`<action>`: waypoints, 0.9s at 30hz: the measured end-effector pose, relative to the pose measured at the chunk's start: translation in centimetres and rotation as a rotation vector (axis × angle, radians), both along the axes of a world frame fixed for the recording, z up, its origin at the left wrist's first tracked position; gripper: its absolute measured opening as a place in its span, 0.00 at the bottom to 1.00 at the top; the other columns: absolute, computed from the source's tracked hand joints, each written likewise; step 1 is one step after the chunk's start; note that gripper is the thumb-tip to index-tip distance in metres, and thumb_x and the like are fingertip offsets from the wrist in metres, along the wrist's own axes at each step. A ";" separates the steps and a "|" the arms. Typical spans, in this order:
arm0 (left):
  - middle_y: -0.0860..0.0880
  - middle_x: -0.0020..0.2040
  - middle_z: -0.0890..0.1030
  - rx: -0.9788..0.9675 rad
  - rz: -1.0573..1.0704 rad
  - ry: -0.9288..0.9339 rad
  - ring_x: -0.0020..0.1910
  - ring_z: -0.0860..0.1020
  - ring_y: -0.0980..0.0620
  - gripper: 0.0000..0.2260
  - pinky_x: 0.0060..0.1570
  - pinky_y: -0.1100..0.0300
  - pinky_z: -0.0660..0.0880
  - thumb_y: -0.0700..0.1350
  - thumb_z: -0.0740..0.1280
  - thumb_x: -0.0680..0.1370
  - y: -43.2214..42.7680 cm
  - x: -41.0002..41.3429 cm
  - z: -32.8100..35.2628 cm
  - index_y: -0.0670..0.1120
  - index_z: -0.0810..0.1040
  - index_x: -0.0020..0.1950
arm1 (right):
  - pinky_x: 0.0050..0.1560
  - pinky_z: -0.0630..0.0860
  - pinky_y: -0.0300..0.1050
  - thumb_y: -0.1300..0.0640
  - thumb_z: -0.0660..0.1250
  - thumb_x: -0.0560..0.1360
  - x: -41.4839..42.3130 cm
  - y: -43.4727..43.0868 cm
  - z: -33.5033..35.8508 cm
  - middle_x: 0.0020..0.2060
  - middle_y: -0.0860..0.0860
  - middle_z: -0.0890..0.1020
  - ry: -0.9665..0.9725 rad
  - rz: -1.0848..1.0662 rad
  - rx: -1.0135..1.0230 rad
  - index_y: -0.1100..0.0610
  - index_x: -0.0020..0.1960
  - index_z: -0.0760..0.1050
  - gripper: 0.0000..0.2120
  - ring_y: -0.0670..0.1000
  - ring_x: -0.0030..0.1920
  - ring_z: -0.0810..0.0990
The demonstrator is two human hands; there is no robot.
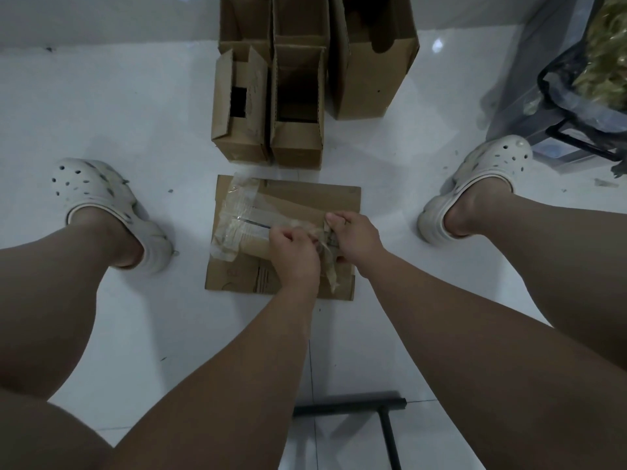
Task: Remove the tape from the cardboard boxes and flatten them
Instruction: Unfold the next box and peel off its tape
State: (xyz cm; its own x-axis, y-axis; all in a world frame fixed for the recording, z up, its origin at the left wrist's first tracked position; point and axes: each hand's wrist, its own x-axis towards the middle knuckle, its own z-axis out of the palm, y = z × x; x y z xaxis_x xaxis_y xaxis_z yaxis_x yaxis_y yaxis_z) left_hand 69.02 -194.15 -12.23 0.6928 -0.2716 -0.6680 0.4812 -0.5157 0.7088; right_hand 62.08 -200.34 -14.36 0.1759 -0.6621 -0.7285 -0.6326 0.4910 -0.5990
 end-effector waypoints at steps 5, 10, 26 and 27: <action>0.40 0.45 0.80 -0.133 0.308 0.344 0.38 0.82 0.50 0.09 0.34 0.62 0.78 0.36 0.52 0.81 -0.2 -0.1 0.6 0.45 0.68 0.45 | 0.56 0.79 0.59 0.46 0.61 0.81 0.1 -0.3 0.2 0.58 0.56 0.80 -0.010 -0.006 0.036 0.53 0.65 0.76 0.18 0.59 0.58 0.78; 0.42 0.45 0.81 -0.138 0.084 0.289 0.38 0.83 0.52 0.05 0.36 0.61 0.80 0.41 0.56 0.83 0.7 1.1 0.1 0.43 0.69 0.48 | 0.64 0.73 0.59 0.43 0.55 0.82 0.4 -0.3 0.5 0.62 0.55 0.77 -0.017 0.080 0.056 0.54 0.69 0.72 0.21 0.59 0.63 0.75; 0.48 0.34 0.82 -0.166 -0.063 0.313 0.34 0.83 0.53 0.07 0.31 0.63 0.77 0.40 0.63 0.80 0.9 2.3 -0.3 0.44 0.72 0.41 | 0.32 0.79 0.44 0.51 0.63 0.81 -0.5 -1.2 1.6 0.57 0.56 0.79 -0.169 -0.069 0.319 0.54 0.73 0.67 0.22 0.55 0.51 0.81; 0.47 0.36 0.82 -0.168 -0.063 0.317 0.35 0.83 0.53 0.07 0.32 0.63 0.78 0.40 0.63 0.80 1.0 2.3 -0.3 0.44 0.72 0.42 | 0.33 0.79 0.44 0.51 0.64 0.81 -0.7 -1.2 1.5 0.58 0.56 0.79 -0.192 -0.074 0.327 0.54 0.73 0.66 0.22 0.56 0.52 0.81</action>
